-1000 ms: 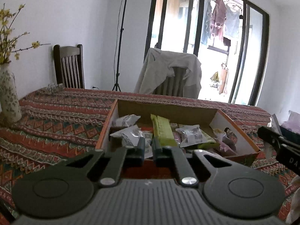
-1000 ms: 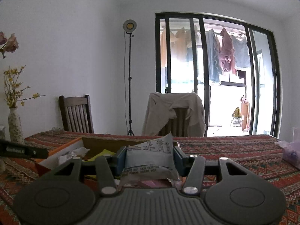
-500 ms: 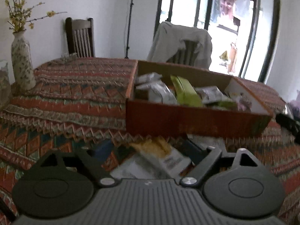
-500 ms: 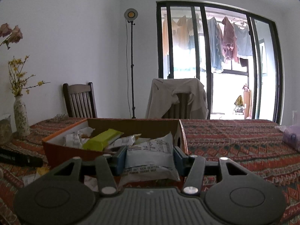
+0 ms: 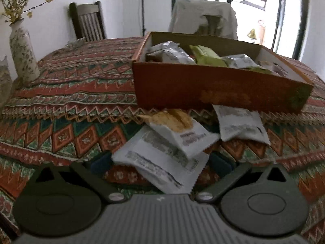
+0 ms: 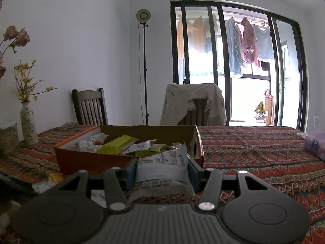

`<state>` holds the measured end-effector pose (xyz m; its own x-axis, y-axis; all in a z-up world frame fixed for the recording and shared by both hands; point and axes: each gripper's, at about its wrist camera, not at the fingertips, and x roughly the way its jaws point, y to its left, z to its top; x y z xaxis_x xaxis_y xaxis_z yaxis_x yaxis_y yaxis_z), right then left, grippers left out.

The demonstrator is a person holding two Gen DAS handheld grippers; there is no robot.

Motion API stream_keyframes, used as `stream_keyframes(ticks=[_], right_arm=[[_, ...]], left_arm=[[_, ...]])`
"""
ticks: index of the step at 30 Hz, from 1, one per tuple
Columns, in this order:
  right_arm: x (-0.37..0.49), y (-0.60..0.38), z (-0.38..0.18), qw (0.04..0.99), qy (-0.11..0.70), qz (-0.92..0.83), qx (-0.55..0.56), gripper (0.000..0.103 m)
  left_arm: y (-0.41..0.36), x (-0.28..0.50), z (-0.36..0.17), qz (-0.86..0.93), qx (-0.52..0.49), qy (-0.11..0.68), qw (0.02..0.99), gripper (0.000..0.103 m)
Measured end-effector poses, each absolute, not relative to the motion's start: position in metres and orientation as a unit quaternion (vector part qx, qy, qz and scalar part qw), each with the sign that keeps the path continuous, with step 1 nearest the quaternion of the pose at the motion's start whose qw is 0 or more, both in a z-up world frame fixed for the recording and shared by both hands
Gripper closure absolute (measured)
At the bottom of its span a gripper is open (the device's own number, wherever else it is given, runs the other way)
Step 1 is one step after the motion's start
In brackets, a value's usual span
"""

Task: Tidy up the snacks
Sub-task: 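Move the left tool back from the box to the white packets on the table, then grasp a white packet with the left tool while the right tool holds its packet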

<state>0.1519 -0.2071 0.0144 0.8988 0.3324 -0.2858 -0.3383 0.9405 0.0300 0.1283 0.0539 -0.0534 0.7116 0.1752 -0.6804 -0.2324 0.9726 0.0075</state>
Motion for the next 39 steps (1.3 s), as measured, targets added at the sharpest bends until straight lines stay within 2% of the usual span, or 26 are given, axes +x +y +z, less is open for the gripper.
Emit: stream_keyframes(ticks=[3, 5, 6, 8, 11, 12, 15, 19, 23, 24, 25, 31, 35, 38, 39], right_arm=[[0.148, -0.21, 0.014, 0.974, 0.145, 0.172, -0.008, 0.051], [0.146, -0.211, 0.014, 0.975, 0.143, 0.172, -0.007, 0.051], [0.145, -0.212, 0.014, 0.975, 0.143, 0.171, -0.007, 0.051], [0.145, -0.213, 0.014, 0.975, 0.144, 0.171, -0.005, 0.051], [0.143, -0.213, 0.014, 0.974, 0.144, 0.172, -0.004, 0.051], [0.142, -0.213, 0.014, 0.974, 0.145, 0.173, -0.005, 0.051], [0.139, -0.213, 0.013, 0.974, 0.145, 0.176, -0.007, 0.051], [0.136, -0.212, 0.013, 0.973, 0.145, 0.179, -0.008, 0.051], [0.134, -0.21, 0.014, 0.973, 0.143, 0.18, -0.01, 0.051], [0.134, -0.21, 0.014, 0.973, 0.143, 0.18, -0.011, 0.051], [0.133, -0.21, 0.013, 0.973, 0.143, 0.18, -0.011, 0.051], [0.131, -0.207, 0.013, 0.973, 0.143, 0.179, -0.014, 0.051], [0.13, -0.206, 0.012, 0.973, 0.142, 0.178, -0.017, 0.051], [0.13, -0.207, 0.012, 0.973, 0.143, 0.178, -0.016, 0.051], [0.13, -0.207, 0.012, 0.973, 0.144, 0.178, -0.016, 0.051]], left_arm=[[0.055, 0.133, -0.055, 0.125, -0.044, 0.357, 0.925, 0.0], [0.054, 0.13, -0.054, 0.123, -0.043, 0.353, 0.926, 0.006], [0.054, 0.128, -0.053, 0.119, -0.041, 0.349, 0.929, 0.013], [0.056, 0.124, -0.051, 0.114, -0.046, 0.346, 0.93, 0.018], [0.062, 0.116, -0.049, 0.109, -0.059, 0.334, 0.934, 0.033], [0.064, 0.112, -0.048, 0.109, -0.061, 0.33, 0.936, 0.052], [0.07, 0.104, -0.046, 0.099, -0.071, 0.324, 0.938, 0.058], [0.072, 0.093, -0.041, 0.1, -0.065, 0.308, 0.944, 0.076], [0.073, 0.085, -0.035, 0.104, -0.06, 0.292, 0.949, 0.086], [0.073, 0.083, -0.034, 0.106, -0.056, 0.288, 0.95, 0.094], [0.073, 0.081, -0.032, 0.107, -0.052, 0.283, 0.952, 0.097], [0.069, 0.069, -0.019, 0.11, -0.026, 0.249, 0.962, 0.098], [0.069, 0.069, -0.016, 0.109, -0.03, 0.252, 0.961, 0.097], [0.07, 0.072, -0.02, 0.111, -0.035, 0.271, 0.956, 0.091], [0.07, 0.074, -0.022, 0.108, -0.037, 0.278, 0.954, 0.077]])
